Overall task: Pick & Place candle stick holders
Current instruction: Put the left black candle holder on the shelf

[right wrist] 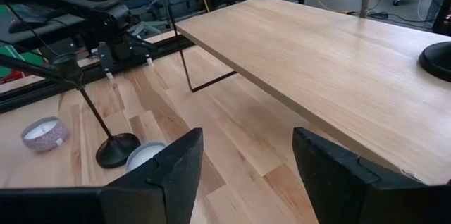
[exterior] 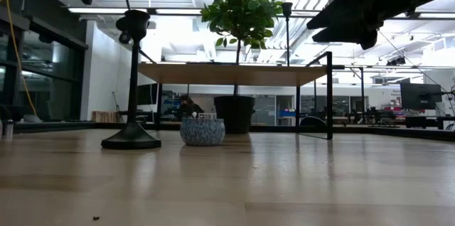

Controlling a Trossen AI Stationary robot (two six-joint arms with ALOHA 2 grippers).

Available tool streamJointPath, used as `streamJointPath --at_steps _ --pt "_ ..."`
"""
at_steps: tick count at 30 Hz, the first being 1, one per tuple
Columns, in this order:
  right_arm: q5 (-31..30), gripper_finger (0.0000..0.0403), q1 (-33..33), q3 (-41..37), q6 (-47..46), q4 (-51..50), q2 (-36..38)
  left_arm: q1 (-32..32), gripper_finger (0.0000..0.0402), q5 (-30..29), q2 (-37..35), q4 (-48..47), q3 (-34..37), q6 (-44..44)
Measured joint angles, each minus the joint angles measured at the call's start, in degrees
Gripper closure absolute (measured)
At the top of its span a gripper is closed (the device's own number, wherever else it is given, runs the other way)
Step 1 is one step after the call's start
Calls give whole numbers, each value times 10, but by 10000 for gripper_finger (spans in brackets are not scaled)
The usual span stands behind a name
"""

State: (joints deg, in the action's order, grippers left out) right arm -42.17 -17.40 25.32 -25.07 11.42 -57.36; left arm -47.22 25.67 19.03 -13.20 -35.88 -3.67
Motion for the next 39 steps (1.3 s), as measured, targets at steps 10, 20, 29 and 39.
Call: streamJointPath --at_steps 10,20,29,39 --pt "-7 190 0 0 37 49 0 0 392 68 32 36 0 -22" --pt "9 190 9 0 100 151 -56 63 392 109 104 97 0 -28" --pt "28 190 28 0 161 299 -125 198 392 16 185 174 0 -8" --pt "74 190 50 32 185 339 -167 312 392 -69 302 287 0 9"
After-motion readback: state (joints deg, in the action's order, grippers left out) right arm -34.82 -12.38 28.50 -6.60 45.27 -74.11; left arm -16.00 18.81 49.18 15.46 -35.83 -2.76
